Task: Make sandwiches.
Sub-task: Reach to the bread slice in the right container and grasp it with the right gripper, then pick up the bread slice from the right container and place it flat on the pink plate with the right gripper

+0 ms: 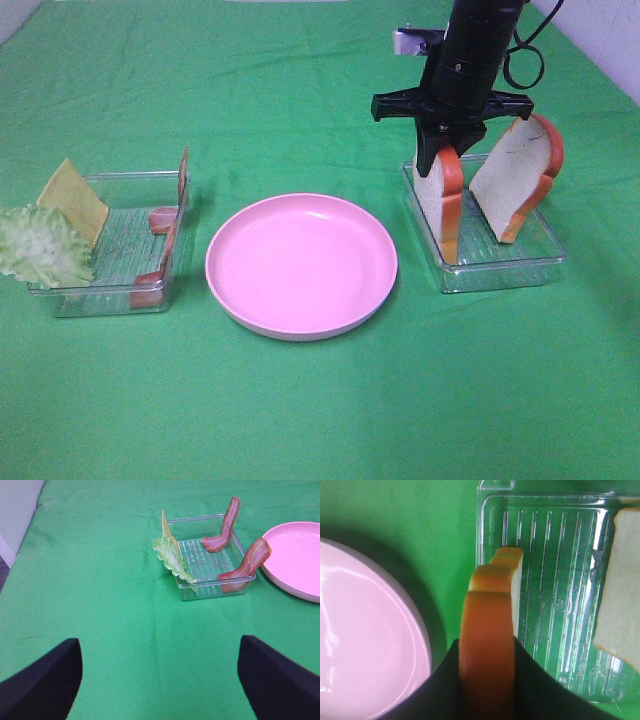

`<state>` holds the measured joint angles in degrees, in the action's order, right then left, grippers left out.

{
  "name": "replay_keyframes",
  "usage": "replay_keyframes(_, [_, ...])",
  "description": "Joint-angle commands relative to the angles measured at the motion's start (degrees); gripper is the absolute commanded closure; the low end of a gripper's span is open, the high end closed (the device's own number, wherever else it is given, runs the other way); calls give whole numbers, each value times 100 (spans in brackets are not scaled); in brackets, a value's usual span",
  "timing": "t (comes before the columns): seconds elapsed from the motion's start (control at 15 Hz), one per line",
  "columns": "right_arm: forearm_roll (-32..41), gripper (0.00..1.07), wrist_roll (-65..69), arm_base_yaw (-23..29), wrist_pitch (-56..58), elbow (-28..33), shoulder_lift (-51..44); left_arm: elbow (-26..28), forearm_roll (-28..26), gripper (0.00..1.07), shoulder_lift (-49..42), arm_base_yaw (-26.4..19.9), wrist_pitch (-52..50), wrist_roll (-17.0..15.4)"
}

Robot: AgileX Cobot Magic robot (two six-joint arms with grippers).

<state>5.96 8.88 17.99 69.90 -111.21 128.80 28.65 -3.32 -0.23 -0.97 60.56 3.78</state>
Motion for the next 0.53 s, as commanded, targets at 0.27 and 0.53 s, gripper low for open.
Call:
replay_keyframes(0.27, [0, 107, -115, 6, 401, -6, -945, -11, -6, 26, -138, -11, -74, 0])
replay_keyframes(0.53, [693, 107, -390, 6, 401, 115, -1748, -11, -6, 26, -138, -11, -74, 0])
